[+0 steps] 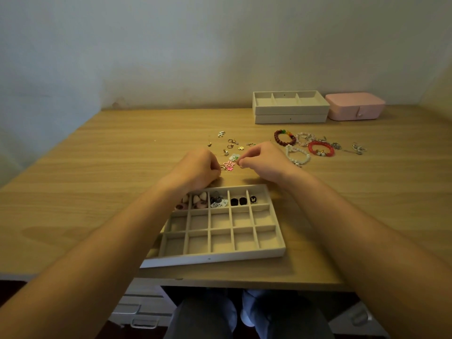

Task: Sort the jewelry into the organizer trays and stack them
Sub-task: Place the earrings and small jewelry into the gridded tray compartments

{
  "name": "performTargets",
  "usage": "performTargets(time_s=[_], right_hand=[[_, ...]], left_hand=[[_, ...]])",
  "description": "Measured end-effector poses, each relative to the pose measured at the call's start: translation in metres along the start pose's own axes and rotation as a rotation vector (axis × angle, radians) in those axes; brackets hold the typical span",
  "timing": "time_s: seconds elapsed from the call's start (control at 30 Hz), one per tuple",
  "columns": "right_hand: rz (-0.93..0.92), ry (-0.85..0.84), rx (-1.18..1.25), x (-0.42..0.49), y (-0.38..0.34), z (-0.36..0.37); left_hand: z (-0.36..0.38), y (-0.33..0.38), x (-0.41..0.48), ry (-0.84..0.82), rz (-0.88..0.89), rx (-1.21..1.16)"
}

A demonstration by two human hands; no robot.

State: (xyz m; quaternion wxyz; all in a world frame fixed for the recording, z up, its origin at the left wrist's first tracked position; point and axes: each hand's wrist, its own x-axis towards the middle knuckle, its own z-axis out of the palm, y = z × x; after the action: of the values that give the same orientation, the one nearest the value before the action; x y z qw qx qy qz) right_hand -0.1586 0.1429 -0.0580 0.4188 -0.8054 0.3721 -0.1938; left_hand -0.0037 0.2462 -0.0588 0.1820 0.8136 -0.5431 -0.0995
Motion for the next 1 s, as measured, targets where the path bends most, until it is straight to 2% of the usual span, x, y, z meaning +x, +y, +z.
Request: performTargets(time_s=[0.33,0.4,0.5,0.57,0.77,1.0], right_hand=[[-0.046,0.03,0.052,-0.01,-0.003,-0.012],[-0.083,0.033,0.101,-0.015,-0.003,-0.015],[-0.16,-0.02,0.167,-0.025,-0.004,-0.019],[-0.207,-0.05,0.212,-0.03,-0.005,-0.021],[-0.318,-0.038,0.304,-0.043,-0.012,-0.022],[-0.287,-0.006,0.404,-0.047,-0.017,-0.028]], left_hand=[[-0.004,0.003,-0.007,-0.023,0.017,0.033],[-0.01,0.007,-0.011,-0.021,0.002,-0.161],[-0.023,0.019,-0.021,-0.093,-0.048,-0.676],[-0.029,0.023,-0.026,-0.142,-0.062,-0.877],[-0.032,0.028,-0.035,-0.359,-0.091,-1.204],[-0.027,0.04,-0.041,-0.377,-0.154,-1.483]])
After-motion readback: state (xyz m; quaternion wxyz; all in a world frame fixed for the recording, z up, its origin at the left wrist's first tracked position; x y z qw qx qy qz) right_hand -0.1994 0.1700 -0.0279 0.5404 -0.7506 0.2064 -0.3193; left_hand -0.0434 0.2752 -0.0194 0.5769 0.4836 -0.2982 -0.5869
